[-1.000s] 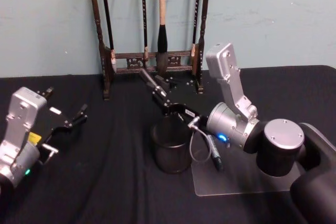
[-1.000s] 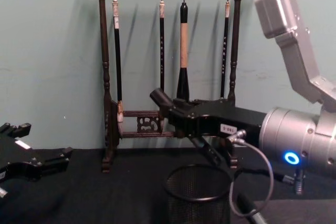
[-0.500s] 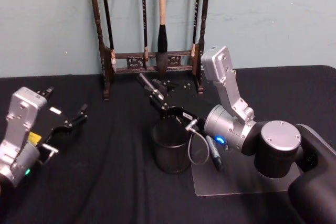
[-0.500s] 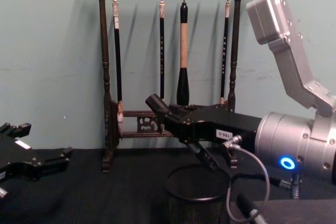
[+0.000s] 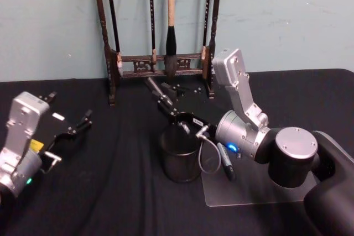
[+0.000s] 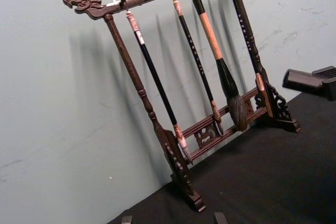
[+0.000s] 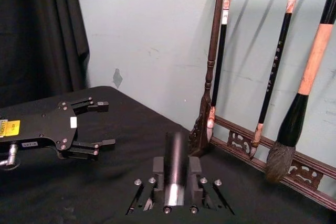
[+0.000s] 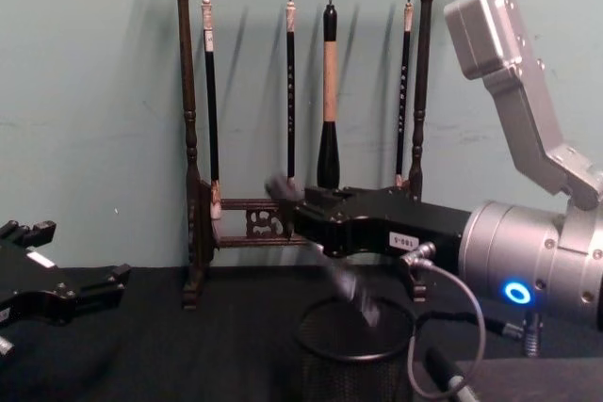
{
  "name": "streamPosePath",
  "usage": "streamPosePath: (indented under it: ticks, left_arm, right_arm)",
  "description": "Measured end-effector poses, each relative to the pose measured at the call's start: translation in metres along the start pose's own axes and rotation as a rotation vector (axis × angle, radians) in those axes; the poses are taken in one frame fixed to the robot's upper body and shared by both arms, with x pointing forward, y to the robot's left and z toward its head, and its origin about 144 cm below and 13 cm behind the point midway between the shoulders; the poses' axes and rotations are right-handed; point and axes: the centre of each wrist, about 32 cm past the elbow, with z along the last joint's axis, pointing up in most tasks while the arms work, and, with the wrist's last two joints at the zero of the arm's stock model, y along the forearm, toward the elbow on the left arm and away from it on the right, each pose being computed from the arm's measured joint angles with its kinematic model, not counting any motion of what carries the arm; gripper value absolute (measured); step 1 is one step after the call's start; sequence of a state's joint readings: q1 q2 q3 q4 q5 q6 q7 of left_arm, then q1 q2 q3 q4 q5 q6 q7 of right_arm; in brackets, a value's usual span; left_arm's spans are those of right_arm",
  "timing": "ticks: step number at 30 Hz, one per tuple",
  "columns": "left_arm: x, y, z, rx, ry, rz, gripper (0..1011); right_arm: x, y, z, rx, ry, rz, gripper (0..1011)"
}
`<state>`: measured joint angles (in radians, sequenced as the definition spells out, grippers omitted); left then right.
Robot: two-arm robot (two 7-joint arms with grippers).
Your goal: Pick up the water-based marker from the table and place it into the pen holder.
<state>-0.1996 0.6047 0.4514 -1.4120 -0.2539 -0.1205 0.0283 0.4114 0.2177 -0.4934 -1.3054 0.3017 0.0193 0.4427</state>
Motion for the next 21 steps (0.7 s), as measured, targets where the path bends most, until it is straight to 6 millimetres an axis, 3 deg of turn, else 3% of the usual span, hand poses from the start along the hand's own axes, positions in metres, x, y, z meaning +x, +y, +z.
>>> streamPosePath:
  ticks: [1, 4, 10, 11, 13, 14, 21]
  left_arm:
    - [0.0, 0.0, -0.0001, 0.0, 0.0, 0.0, 1009]
    - [0.0, 0.0, 0.0, 0.0, 0.0, 0.0, 1009]
    - [0.0, 0.0, 0.0, 0.0, 0.0, 0.0, 1009]
    - [0.0, 0.0, 0.0, 0.0, 0.0, 0.0, 1009]
    - [0.0, 0.0, 0.0, 0.0, 0.0, 0.0, 1009]
    - [0.0, 0.0, 0.0, 0.0, 0.0, 0.0, 1009]
    - [0.0, 0.0, 0.0, 0.0, 0.0, 0.0, 1009]
  right_arm:
    - [0.0, 0.0, 0.0001, 0.0, 0.0, 0.0, 256]
    - [0.0001, 0.0, 0.0002, 0.001, 0.0, 0.0, 469]
    - [0.0001, -0.0001, 0.0003, 0.001, 0.0, 0.0, 611]
    - [0.0001, -0.0001, 0.0003, 0.001, 0.0, 0.0, 692]
    - [0.0001, 0.0, 0.0003, 0.001, 0.0, 0.0, 706]
    - [0.0001, 0.0, 0.0003, 0.001, 0.0, 0.0, 789]
    - [0.0001, 0.0, 0.0003, 0.001, 0.0, 0.0, 989]
